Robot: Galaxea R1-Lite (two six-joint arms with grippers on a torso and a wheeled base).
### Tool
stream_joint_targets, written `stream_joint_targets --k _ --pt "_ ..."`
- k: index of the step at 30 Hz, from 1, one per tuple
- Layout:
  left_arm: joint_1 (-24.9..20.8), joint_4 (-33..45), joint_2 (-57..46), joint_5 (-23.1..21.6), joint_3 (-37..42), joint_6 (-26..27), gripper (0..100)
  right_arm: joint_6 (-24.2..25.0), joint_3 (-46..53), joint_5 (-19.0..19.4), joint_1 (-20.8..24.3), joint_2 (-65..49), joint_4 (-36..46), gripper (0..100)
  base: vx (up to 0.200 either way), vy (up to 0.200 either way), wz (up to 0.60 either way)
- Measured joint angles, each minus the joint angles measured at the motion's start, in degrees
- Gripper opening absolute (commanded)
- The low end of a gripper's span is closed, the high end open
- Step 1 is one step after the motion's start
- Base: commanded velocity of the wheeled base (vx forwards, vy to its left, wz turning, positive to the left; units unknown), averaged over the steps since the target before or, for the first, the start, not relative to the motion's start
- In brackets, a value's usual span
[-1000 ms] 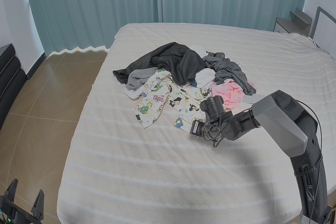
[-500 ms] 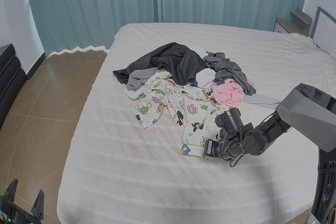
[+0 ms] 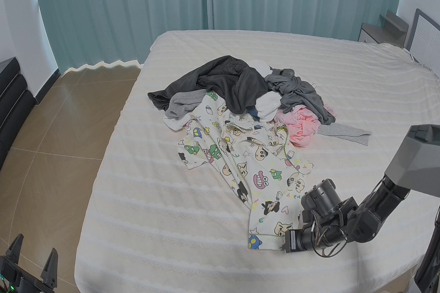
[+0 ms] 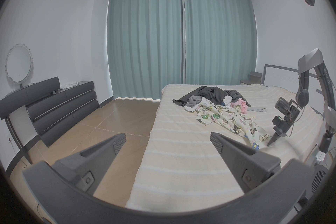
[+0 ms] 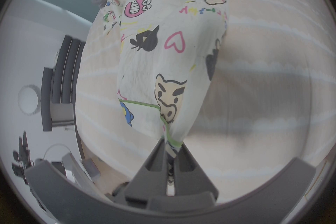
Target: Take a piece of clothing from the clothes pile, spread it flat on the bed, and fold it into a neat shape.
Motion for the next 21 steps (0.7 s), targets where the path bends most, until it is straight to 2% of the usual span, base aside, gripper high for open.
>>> stream_joint_targets --k 7,19,20,21 --pt "0.00 0.00 0.00 -0.02 0.00 0.00 100 -2.52 6.86 0.66 2.84 -2.71 -0.46 0 0.000 0.000 0.00" --pt "0.00 0.00 0.00 -0.05 0.00 0.02 100 -2.66 10.81 -0.91 4.24 -3.12 -1.85 0 0.000 0.000 0.00" --pt "0.00 0.00 0.00 -0.05 0.00 0.02 100 -2.67 11.00 -0.99 4.35 -2.97 -1.88 100 0.000 0.000 0.00" --pt "0.00 0.00 0.00 -0.05 0.00 0.02 100 -2.67 11.19 -1.01 4.49 -2.82 -1.85 100 0.000 0.000 0.00"
